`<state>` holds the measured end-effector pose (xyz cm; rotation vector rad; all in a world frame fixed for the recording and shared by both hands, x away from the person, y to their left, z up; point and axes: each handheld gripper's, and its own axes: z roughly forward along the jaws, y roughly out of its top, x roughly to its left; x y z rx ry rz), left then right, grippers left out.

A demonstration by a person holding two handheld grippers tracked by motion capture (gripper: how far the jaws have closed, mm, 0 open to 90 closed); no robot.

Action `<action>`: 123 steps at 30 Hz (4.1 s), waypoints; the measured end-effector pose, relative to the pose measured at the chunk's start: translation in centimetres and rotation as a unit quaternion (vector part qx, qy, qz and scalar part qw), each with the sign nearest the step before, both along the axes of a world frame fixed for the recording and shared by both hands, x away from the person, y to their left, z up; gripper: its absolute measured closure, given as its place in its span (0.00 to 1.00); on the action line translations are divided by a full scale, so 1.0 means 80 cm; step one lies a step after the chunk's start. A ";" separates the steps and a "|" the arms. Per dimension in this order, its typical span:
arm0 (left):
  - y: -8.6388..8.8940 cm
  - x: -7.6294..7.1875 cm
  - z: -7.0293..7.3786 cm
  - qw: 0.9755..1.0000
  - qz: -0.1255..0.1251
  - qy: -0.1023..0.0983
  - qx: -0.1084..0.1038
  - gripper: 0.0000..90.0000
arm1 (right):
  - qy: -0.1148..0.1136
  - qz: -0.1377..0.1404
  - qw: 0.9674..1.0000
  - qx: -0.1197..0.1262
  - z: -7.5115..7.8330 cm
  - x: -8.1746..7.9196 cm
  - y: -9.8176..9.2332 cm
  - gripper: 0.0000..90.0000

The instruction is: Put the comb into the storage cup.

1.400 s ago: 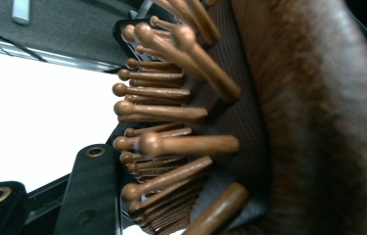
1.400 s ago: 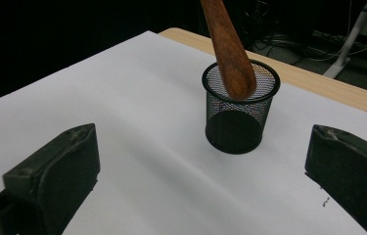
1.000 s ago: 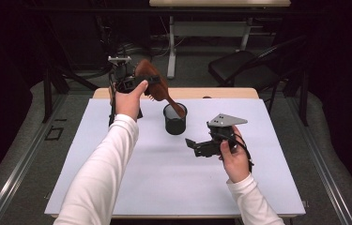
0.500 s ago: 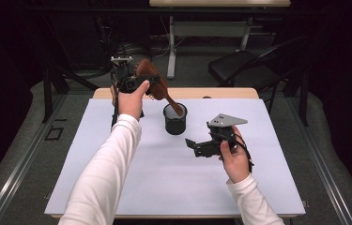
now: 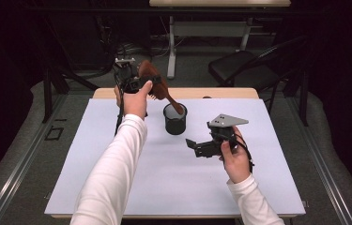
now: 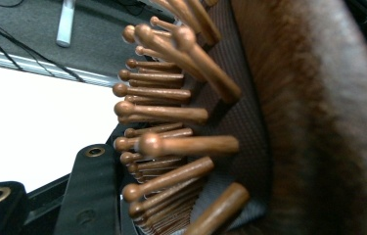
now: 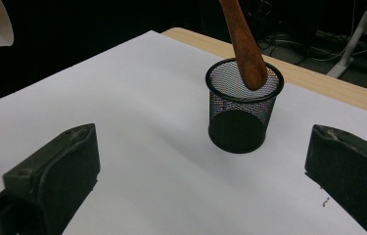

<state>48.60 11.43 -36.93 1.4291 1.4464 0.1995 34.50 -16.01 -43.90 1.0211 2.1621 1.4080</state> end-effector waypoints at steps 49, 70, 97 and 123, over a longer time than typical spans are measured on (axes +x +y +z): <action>-0.009 0.019 -0.047 1.000 0.018 0.024 0.005 0.54 | 0.001 -0.011 1.000 0.006 0.001 -0.002 -0.015 0.00; -0.019 0.022 -0.067 0.999 0.008 0.036 0.010 0.54 | -0.001 -0.013 1.000 0.004 0.002 -0.003 -0.018 0.00; -0.014 0.022 -0.084 0.999 0.009 0.052 0.002 0.53 | 0.001 -0.013 1.000 0.004 0.001 -0.003 -0.016 0.00; -0.016 0.023 -0.095 0.998 0.007 0.056 0.007 0.53 | 0.001 -0.010 1.000 0.002 0.000 -0.003 -0.015 0.00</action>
